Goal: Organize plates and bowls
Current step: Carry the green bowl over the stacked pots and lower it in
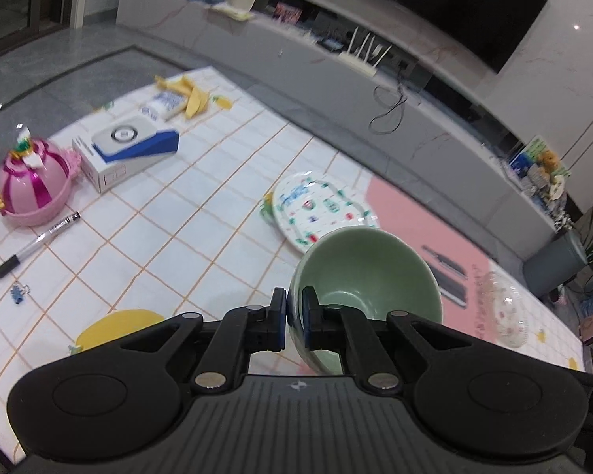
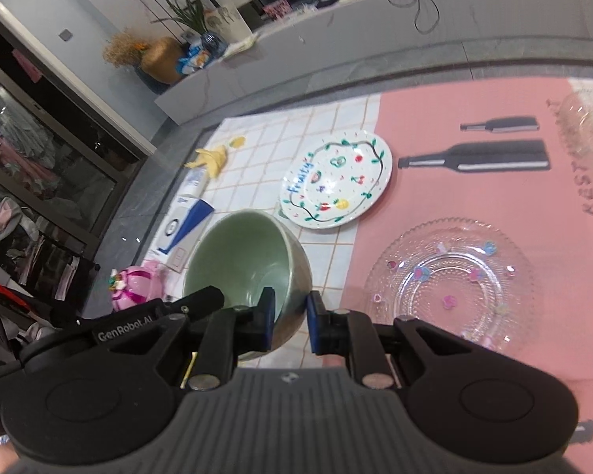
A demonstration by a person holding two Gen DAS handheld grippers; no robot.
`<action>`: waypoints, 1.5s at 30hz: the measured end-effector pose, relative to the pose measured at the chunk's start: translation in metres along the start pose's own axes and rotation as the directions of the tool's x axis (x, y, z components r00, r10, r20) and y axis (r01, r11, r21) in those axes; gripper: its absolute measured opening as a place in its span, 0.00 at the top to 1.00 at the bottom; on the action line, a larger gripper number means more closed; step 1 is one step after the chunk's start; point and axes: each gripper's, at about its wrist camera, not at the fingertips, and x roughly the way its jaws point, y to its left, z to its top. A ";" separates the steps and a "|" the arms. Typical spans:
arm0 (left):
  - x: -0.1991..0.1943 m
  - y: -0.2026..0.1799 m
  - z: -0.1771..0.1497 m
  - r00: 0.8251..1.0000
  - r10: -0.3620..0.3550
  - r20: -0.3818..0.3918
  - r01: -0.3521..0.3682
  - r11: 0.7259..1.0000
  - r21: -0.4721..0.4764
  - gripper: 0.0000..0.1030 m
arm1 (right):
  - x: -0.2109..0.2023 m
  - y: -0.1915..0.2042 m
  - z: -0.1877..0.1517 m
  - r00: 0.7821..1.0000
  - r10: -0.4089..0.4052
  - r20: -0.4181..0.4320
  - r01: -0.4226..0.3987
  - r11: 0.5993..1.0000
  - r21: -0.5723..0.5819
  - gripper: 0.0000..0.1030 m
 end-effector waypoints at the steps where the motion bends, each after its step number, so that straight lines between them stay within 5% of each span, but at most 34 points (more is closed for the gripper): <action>1: -0.008 -0.003 -0.002 1.000 -0.003 0.009 0.003 1.000 0.007 0.92 | -0.009 0.002 -0.002 1.000 0.004 0.009 -0.004 1.000 -0.006 0.85; 11: -0.073 -0.026 -0.031 0.998 0.016 0.056 -0.019 0.998 0.064 0.92 | -0.077 0.004 -0.040 0.997 0.062 0.044 -0.062 0.998 0.000 0.85; 22: -0.101 -0.025 -0.072 1.000 0.009 0.016 -0.009 0.999 0.036 0.91 | -0.121 -0.004 -0.085 0.995 0.073 0.065 -0.073 0.997 -0.006 0.86; 45: -0.083 -0.017 -0.107 0.991 0.080 -0.110 -0.081 0.997 0.000 0.89 | -0.102 -0.026 -0.102 0.997 0.062 -0.042 -0.062 0.998 -0.014 0.88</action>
